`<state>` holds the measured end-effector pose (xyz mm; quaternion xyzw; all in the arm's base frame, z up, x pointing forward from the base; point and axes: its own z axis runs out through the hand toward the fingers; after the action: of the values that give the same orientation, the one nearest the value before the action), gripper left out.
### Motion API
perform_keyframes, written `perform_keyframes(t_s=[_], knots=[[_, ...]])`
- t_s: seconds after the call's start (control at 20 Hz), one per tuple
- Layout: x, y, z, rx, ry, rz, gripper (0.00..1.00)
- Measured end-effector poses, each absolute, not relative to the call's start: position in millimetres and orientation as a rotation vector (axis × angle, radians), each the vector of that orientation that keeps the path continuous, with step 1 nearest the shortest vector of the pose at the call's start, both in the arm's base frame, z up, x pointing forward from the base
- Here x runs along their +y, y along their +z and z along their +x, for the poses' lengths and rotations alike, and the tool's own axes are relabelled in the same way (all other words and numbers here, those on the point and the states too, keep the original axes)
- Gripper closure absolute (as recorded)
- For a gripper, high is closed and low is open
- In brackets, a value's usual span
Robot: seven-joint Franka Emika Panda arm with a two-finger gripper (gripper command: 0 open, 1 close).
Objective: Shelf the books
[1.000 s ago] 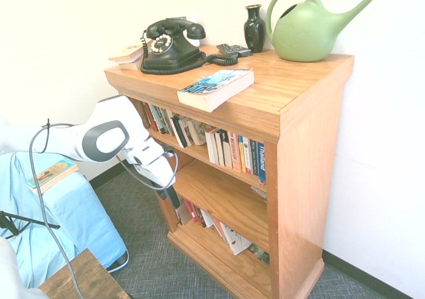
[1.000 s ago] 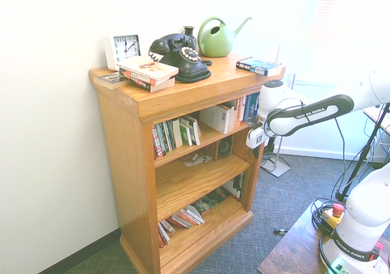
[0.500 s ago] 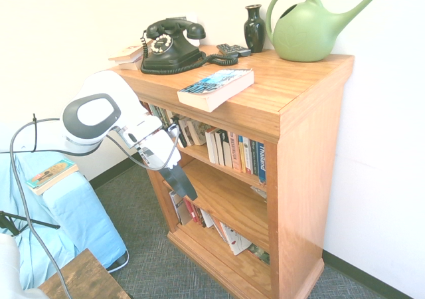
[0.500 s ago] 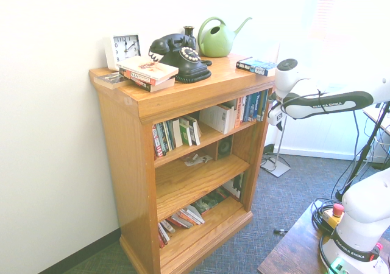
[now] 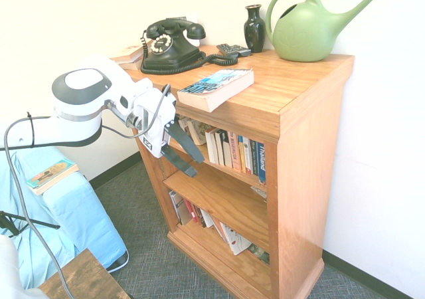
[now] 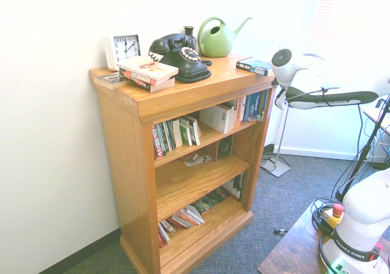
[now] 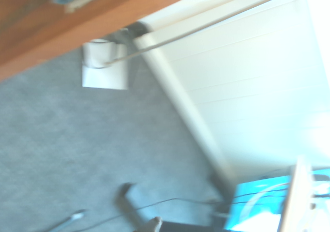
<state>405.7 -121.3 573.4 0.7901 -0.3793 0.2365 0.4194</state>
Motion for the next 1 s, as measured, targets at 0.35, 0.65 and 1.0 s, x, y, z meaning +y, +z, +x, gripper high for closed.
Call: perform_keyframes(t_s=[0.35, 0.65, 1.0], knots=[[-100, 599, 410, -0.808, 0.632, 1.799, 0.00], [-69, 603, 416, -0.717, 0.653, 1.701, 0.00], [-55, 587, 453, -0.670, 0.664, 1.621, 0.00]])
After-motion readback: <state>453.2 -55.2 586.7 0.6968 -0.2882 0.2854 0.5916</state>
